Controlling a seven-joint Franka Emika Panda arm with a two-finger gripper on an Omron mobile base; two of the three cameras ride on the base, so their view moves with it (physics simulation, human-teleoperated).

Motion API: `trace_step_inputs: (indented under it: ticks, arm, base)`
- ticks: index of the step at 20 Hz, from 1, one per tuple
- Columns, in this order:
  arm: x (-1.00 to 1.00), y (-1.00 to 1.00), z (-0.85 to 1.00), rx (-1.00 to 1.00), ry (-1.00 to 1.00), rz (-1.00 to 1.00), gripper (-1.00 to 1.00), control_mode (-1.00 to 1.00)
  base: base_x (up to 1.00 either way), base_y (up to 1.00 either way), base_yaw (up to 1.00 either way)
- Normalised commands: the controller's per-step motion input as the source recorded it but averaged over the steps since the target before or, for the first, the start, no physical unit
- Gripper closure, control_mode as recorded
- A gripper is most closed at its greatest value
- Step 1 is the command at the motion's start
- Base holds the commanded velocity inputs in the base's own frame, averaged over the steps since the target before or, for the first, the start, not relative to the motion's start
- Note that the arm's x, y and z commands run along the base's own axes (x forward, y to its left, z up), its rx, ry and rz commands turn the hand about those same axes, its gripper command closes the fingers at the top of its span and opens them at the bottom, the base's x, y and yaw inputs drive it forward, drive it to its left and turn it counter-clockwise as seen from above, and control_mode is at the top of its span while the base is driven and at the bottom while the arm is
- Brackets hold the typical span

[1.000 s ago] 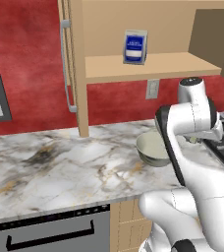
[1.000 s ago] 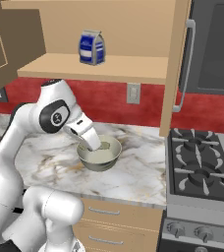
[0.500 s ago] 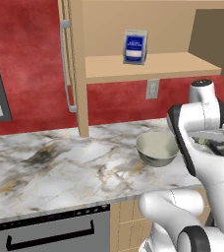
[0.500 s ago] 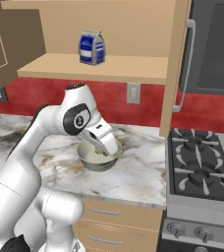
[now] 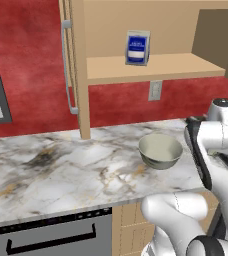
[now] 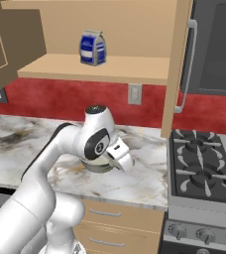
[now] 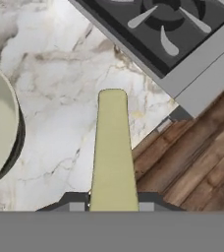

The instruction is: Pick the egg and butter from the fridge and place them by the bowl for mixing.

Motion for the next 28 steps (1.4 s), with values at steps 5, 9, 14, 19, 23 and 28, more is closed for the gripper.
trace_step_inputs:
  ticks: [5, 9, 14, 19, 23, 28]
  arm:
    - [0.27, -0.31, -0.21, 0.20, 0.01, 0.13, 1.00, -1.00]
    - [0.42, -0.04, -0.34, 0.11, 0.00, 0.14, 1.00, -1.00]
    - [0.38, -0.04, -0.34, 0.03, -0.05, 0.14, 1.00, -1.00]
    - [0.25, -0.11, -0.39, 0.00, -0.09, 0.12, 1.00, -1.00]
    - [0.34, -0.01, -0.33, 0.01, 0.00, 0.01, 1.00, -1.00]
    - [0.47, 0.00, -0.29, 0.04, 0.00, 0.00, 1.00, -1.00]
  base:
    - [0.00, 0.00, 0.00]
    - [0.00, 0.00, 0.00]
    - [0.00, 0.00, 0.00]
    - [0.00, 0.00, 0.00]
    - [0.00, 0.00, 0.00]
    - [0.00, 0.00, 0.00]
